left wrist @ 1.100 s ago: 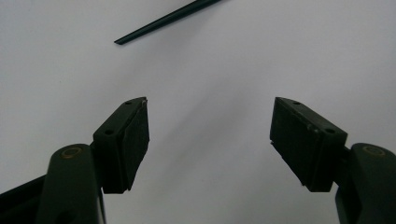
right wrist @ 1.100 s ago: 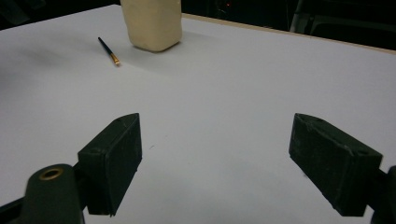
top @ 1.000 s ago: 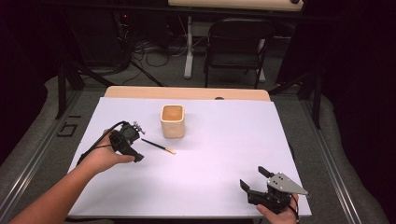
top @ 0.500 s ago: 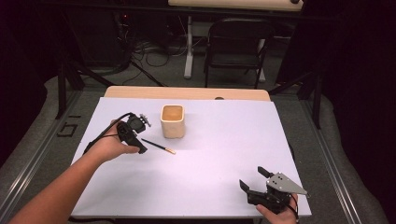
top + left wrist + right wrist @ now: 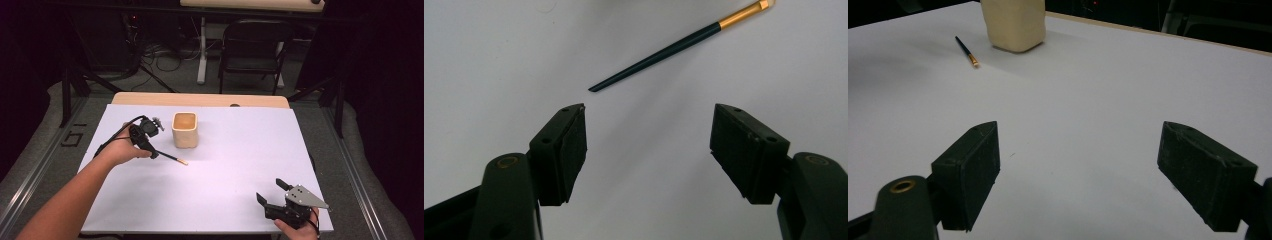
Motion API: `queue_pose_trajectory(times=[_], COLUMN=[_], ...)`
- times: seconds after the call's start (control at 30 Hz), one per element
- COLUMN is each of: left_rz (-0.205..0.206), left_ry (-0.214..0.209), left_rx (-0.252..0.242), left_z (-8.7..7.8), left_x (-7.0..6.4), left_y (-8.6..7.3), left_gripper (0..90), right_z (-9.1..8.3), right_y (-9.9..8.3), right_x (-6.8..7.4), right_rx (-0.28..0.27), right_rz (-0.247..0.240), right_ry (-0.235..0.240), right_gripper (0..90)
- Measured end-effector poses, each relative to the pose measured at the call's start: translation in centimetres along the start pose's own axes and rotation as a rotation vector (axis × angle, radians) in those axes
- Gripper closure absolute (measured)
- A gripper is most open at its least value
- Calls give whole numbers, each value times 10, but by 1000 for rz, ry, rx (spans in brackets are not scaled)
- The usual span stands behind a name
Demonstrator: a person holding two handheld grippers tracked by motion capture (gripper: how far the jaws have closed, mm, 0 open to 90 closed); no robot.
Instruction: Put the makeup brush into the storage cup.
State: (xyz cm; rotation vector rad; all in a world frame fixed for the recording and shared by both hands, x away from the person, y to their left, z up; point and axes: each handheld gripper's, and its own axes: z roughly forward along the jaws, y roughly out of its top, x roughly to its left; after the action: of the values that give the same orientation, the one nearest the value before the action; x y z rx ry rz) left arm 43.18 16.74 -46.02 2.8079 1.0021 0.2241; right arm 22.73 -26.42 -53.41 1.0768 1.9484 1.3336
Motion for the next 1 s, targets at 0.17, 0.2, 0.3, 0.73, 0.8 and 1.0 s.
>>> queue_pose_trajectory(times=[0.17,0.2,0.3,0.73,0.8,1.0], left_rz=[8,9,17,65,70,111], left_ry=[-3,-2,-2,-26,-29,-33], left_rx=[8,8,21,69,75,103], left_z=[3,4,8,20,22,25], left_x=[5,5,7,11,11,12], left_y=[4,4,7,16,16,20], left_gripper=[312,313,313,313,313,328], right_z=[0,0,0,1,1,1], right_y=[0,0,0,0,0,0], right_x=[0,0,0,1,1,1], right_rx=[8,6,8,7,8,7], right_rz=[-3,-3,-3,-3,-2,-4], right_ry=[3,3,4,10,11,13], right_gripper=[170,171,170,171,171,171])
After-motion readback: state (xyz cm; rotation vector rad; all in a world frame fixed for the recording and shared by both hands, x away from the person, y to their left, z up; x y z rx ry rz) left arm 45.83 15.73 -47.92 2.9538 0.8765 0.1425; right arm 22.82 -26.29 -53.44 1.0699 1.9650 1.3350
